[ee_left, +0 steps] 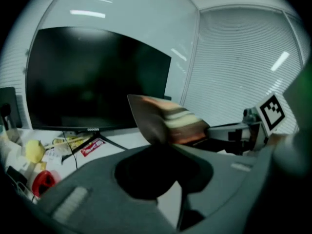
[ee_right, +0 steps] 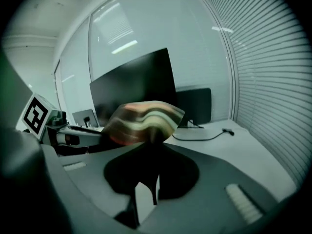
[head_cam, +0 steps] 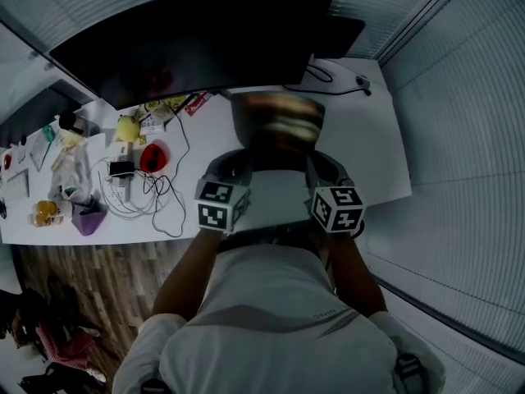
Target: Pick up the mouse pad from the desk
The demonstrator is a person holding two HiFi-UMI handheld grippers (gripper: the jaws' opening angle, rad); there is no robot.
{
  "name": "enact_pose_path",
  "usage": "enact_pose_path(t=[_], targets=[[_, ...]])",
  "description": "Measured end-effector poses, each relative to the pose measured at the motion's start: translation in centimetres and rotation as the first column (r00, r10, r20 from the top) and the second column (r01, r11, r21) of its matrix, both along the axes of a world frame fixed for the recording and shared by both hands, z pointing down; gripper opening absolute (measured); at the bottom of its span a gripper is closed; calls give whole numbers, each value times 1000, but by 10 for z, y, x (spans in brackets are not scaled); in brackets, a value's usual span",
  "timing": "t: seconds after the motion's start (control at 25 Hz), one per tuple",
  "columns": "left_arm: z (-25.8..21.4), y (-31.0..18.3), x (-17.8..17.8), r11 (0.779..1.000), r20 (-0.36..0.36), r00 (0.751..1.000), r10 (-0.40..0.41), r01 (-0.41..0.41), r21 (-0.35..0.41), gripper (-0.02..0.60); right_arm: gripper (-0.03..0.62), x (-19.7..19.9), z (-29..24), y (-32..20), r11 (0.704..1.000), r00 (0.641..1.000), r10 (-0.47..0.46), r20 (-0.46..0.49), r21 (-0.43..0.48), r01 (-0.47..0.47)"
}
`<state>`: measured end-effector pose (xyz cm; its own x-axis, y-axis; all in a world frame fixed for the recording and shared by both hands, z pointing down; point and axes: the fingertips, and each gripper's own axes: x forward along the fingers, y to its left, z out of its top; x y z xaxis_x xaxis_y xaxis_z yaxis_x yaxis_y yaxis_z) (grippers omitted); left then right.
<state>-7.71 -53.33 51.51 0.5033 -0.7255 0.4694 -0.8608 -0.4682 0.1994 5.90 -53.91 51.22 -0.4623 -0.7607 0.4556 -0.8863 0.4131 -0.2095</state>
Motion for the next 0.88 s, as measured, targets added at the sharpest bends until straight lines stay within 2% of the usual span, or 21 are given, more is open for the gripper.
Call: enact_pose_path(t=[0.16,0.24,0.4,0.6,0.76,0.88], targets=[[-62,-2,-3,997,-92,995,-25,32,75,67,41,2,-67,-2,991,1000,1,12,134,-2],[-92,-1,-5,991,-113,993,-25,39,124,67,41,2,-96,-2,981,1000,-3,21,193,-1],[-149,3,-9,969,-111,994,-14,41,245,67,41,-1,-150,0,952,999,-15,35,306,4],[-205,12,-7,925,-87,996,1,32,379,67,41,2,-202,7,910,997,-19,68,414,-11],[-226,18,-5,900,-86,996,1,37,435,67,41,3,-230,15,873,998,-24,62,487,-9],[-228,20,-6,899,-94,996,-2,43,435,69,43,2,-236,18,860,998,-32,52,510,1]])
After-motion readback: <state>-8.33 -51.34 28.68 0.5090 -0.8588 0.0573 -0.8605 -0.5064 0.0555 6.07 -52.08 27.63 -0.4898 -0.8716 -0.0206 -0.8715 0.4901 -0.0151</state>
